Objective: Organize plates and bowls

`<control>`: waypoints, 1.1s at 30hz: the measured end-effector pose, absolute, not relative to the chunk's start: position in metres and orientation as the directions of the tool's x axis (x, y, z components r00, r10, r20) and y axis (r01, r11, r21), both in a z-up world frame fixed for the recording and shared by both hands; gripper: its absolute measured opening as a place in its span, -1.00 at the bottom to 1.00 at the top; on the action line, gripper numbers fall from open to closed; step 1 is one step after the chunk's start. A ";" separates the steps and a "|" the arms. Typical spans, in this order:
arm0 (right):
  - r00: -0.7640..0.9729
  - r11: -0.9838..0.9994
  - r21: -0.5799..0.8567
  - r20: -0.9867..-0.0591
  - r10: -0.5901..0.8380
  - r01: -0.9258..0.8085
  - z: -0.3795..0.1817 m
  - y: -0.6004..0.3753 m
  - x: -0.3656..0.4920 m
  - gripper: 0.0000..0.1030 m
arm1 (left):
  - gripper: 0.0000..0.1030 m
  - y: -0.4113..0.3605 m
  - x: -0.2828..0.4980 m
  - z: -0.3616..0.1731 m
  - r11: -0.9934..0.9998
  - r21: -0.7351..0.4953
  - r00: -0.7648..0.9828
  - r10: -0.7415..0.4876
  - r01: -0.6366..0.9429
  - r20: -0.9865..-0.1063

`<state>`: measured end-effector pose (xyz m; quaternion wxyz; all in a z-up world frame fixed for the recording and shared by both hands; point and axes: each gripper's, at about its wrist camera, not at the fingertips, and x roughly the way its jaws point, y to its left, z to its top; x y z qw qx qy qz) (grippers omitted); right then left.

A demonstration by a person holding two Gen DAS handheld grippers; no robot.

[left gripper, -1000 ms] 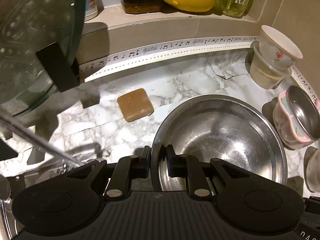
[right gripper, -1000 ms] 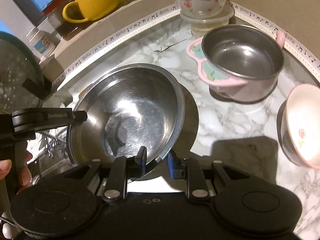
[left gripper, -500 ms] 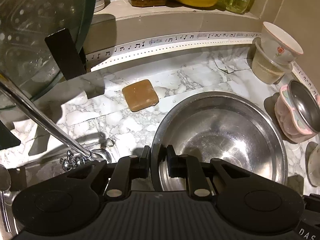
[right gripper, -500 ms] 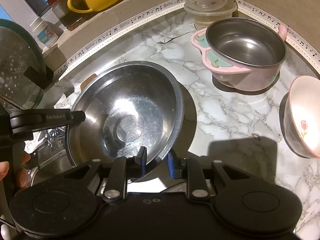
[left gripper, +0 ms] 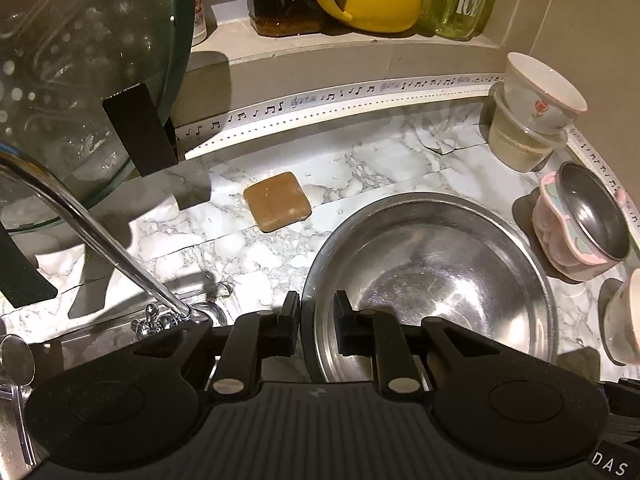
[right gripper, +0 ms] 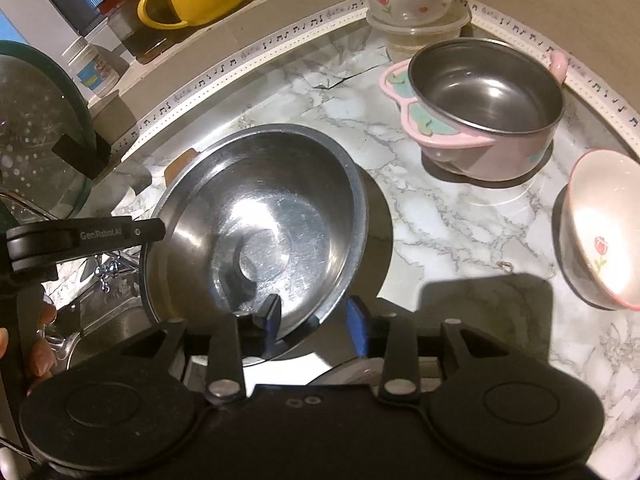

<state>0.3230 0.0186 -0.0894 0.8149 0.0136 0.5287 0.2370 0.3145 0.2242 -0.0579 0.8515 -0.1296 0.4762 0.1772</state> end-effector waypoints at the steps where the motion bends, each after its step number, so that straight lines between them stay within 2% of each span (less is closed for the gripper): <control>1: 0.329 0.886 0.270 -0.855 0.401 -0.376 -0.088 0.018 0.322 -0.23 | -0.67 0.223 0.313 -0.055 0.906 -0.061 0.490 0.169 -0.419 -0.855; 13: 0.372 0.883 0.262 -0.832 0.412 -0.390 -0.057 -0.008 0.312 -0.11 | -0.64 0.175 0.305 -0.014 0.961 -0.077 0.567 0.091 -0.265 -0.819; 15: 0.387 0.883 0.250 -0.827 0.409 -0.398 -0.049 -0.013 0.310 -0.08 | -0.53 0.165 0.305 -0.009 0.968 -0.083 0.577 0.072 -0.239 -0.814; 17: 0.406 0.884 0.241 -0.818 0.407 -0.400 -0.041 -0.020 0.309 -0.04 | -0.13 0.157 0.306 -0.004 0.972 -0.088 0.592 0.060 -0.218 -0.803; 19: 0.423 0.888 0.236 -0.811 0.404 -0.396 -0.033 -0.028 0.310 0.01 | 0.19 0.147 0.306 0.002 0.977 -0.079 0.615 0.059 -0.196 -0.787; 20: 0.433 0.890 0.230 -0.808 0.401 -0.395 -0.029 -0.032 0.311 0.02 | 0.28 0.142 0.307 0.005 0.980 -0.073 0.626 0.060 -0.184 -0.778; 24: 0.465 0.900 0.208 -0.798 0.383 -0.384 -0.020 -0.049 0.317 0.13 | 0.32 0.128 0.318 0.013 0.988 -0.078 0.644 0.025 -0.131 -0.764; 27: 0.496 0.912 0.191 -0.789 0.363 -0.363 -0.014 -0.065 0.328 0.26 | 0.49 0.119 0.330 0.018 0.991 -0.081 0.653 0.006 -0.102 -0.758; 30: 0.521 0.923 0.185 -0.780 0.347 -0.338 -0.010 -0.080 0.344 0.33 | 0.50 0.109 0.346 0.023 0.995 -0.064 0.663 0.006 -0.081 -0.749; 33: 0.539 0.933 0.178 -0.775 0.329 -0.313 -0.012 -0.089 0.360 0.49 | 0.50 0.104 0.366 0.023 0.995 -0.081 0.666 -0.018 -0.064 -0.746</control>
